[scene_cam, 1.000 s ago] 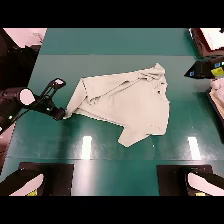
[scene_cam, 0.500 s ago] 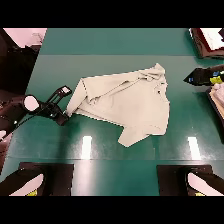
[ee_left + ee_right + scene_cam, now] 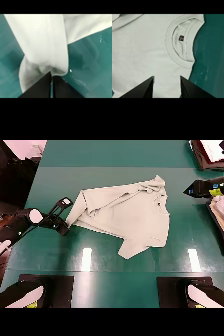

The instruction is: Fold the shirts.

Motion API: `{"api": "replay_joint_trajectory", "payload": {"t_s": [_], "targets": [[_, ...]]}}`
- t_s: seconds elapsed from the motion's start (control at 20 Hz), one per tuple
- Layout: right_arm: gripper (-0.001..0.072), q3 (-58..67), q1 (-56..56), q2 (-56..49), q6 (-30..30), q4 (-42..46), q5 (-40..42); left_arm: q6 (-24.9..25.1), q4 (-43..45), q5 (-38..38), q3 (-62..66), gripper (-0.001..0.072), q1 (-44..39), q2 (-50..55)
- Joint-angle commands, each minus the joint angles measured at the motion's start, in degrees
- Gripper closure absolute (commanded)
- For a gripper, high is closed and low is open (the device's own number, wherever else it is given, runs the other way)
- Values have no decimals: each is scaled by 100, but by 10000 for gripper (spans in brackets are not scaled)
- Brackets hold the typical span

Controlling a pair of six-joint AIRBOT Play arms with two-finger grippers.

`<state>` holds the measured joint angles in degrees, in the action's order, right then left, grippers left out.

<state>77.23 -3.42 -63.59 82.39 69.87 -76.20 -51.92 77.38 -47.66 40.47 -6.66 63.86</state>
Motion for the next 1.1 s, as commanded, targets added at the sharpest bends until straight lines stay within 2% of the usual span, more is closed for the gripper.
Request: {"api": "replay_joint_trajectory", "payload": {"t_s": [0.0,0.15,0.25,0.35,0.5,0.6,0.7,0.8,0.95,1.05], "targets": [[324,0,-2,7,20,2,-9,-186,-4,-94,28,685,-2,48],[325,-7,186,4,33,-149,-289,-835,-7,-977,758,686,-2,35],[325,-9,487,4,13,-282,-695,-846,-50,-1587,1582,686,-2,-118],[325,-142,787,31,-4,-284,-955,-1255,-44,-1705,2330,686,-2,-308],[325,-1196,1226,299,-44,-291,-804,-1759,-44,-1755,2879,686,0,-374],[324,-2092,1421,481,-68,-299,-667,-1836,-44,-1829,2868,686,-2,-330],[320,-2979,1561,549,-332,-664,-649,-1843,-50,-1880,2844,685,-2,-326],[209,-3759,1720,542,-564,-1152,-490,-1882,-52,-1910,2844,685,-2,-326],[213,-4489,1742,544,-608,-1392,31,-1882,-164,-1945,2844,685,-2,-326],[246,-4815,1735,544,-719,-1676,236,-1882,-295,-1945,2844,685,-2,-326]]}}
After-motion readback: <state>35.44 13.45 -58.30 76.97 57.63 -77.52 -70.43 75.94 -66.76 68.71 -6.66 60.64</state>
